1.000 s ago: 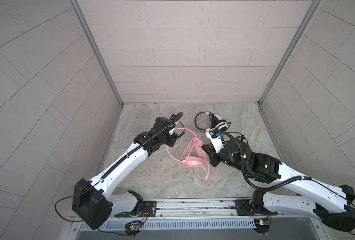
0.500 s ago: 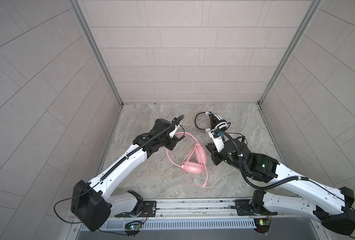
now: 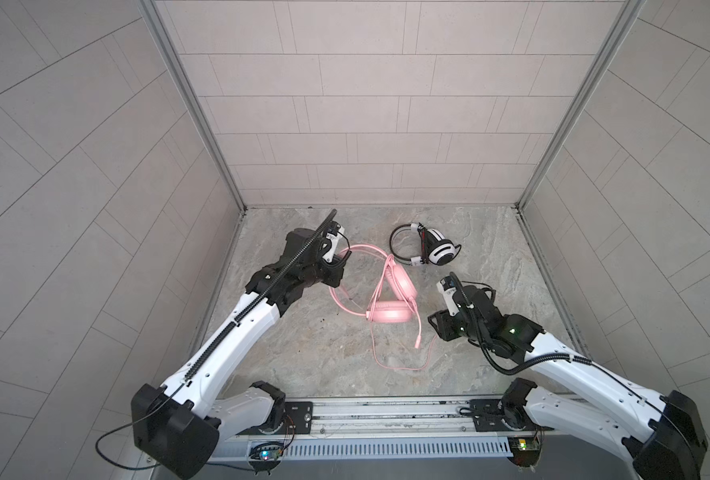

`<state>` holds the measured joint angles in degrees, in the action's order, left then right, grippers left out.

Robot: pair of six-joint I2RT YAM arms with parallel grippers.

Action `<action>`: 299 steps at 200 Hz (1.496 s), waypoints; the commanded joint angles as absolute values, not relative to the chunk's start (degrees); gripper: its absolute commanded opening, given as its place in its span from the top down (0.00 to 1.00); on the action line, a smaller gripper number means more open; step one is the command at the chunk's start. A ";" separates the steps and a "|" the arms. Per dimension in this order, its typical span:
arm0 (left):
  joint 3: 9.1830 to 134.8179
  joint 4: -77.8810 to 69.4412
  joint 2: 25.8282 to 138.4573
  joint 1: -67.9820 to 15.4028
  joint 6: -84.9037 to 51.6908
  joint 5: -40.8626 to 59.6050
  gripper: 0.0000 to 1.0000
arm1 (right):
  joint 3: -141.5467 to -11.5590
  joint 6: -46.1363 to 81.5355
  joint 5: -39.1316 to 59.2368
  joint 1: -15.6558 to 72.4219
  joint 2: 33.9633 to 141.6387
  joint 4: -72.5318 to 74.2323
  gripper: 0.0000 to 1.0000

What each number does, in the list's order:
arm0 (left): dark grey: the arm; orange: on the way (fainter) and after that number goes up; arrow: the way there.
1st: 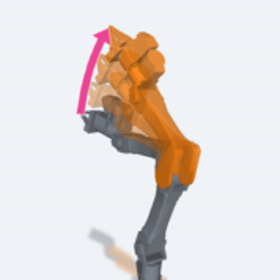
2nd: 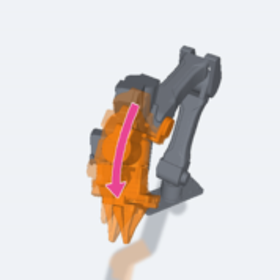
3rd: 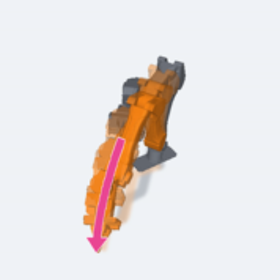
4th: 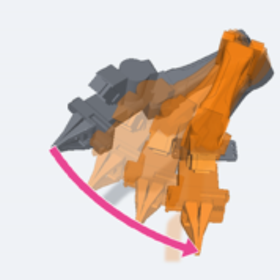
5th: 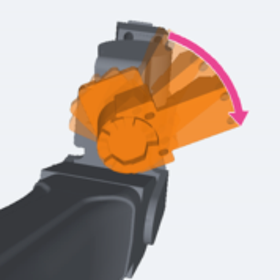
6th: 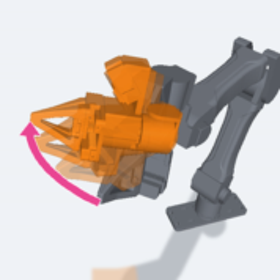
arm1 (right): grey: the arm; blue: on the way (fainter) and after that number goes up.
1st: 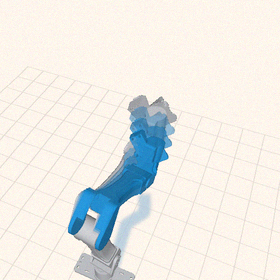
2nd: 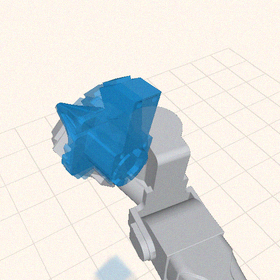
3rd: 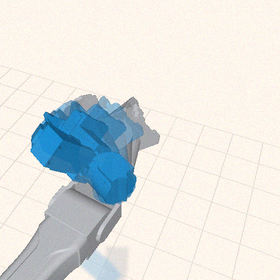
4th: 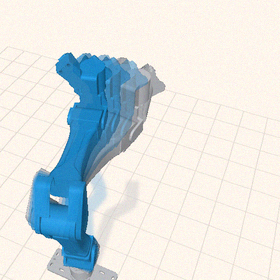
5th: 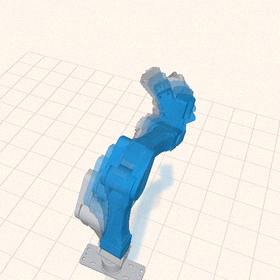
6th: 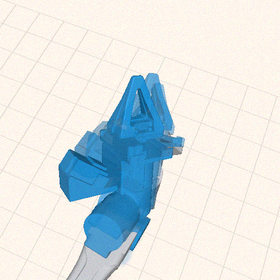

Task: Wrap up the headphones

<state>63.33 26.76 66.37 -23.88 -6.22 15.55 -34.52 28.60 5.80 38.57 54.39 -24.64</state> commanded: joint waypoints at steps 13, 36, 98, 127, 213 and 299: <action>68.43 22.86 63.19 -22.78 -14.11 22.54 1.00 | -28.09 32.41 15.33 38.51 55.68 -9.71 0.22; 70.13 23.02 62.76 -22.76 -15.88 23.94 1.00 | -25.25 32.24 18.34 38.50 58.66 0.19 0.12; 72.41 22.50 61.70 -22.72 -19.37 25.91 1.00 | -28.79 32.21 25.01 38.89 74.83 20.31 0.12; 73.44 22.68 61.96 -22.71 -20.19 25.77 1.00 | -32.65 33.66 26.57 41.63 81.77 25.79 0.14; 74.67 18.58 62.19 -22.54 -25.52 26.89 1.00 | -35.15 44.80 29.56 47.23 104.17 51.94 0.30; 74.87 17.99 62.47 -17.47 -34.19 15.99 1.00 | -25.44 47.62 24.83 49.70 101.49 56.34 0.82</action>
